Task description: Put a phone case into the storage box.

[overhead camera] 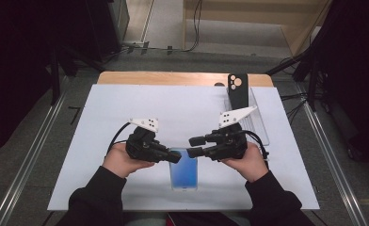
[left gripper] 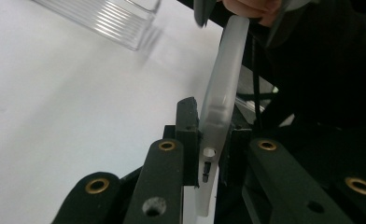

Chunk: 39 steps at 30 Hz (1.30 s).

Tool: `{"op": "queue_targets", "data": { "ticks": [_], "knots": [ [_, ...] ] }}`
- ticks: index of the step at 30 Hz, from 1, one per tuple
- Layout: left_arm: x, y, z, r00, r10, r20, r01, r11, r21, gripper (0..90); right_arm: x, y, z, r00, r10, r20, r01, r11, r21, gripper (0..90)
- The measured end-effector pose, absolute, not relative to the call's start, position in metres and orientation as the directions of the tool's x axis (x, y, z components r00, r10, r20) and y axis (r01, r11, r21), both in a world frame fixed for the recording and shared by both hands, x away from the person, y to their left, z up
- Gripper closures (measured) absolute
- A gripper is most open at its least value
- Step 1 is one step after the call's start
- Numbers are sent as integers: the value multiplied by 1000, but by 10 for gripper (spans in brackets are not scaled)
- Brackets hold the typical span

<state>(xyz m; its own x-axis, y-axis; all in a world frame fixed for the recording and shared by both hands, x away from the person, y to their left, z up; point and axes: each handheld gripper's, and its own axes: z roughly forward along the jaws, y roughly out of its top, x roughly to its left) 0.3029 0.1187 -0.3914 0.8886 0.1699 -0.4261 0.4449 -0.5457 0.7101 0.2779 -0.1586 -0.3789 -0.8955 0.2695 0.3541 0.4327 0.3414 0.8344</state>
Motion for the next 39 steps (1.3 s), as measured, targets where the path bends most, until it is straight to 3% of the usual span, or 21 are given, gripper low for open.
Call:
{"op": "queue_targets", "data": {
  "ticks": [4,9,14,18,24,31,39],
  "knots": [
    [305,123,-388,871,261,-415,489,-516,703,809,280,-164,-378,-862,346,371,477,303,825,436],
    [306,126,-383,839,367,-402,540,-471,697,809,279,-168,-384,-847,425,318,457,277,846,316],
    [308,129,-381,799,438,-412,590,-436,680,809,282,-171,-391,-831,432,350,480,241,843,244],
    [309,130,-381,772,471,-427,620,-408,670,808,282,-168,-397,-809,485,331,487,239,840,0],
    [309,130,-380,744,515,-425,642,-375,669,808,279,-157,-402,-806,491,330,505,280,816,0],
    [310,131,-382,701,579,-418,673,-341,657,808,273,-143,-411,-727,625,284,537,261,802,0],
    [308,128,-383,657,628,-417,701,-306,644,808,266,-128,-420,-674,690,264,544,221,810,0]
  ]
}}
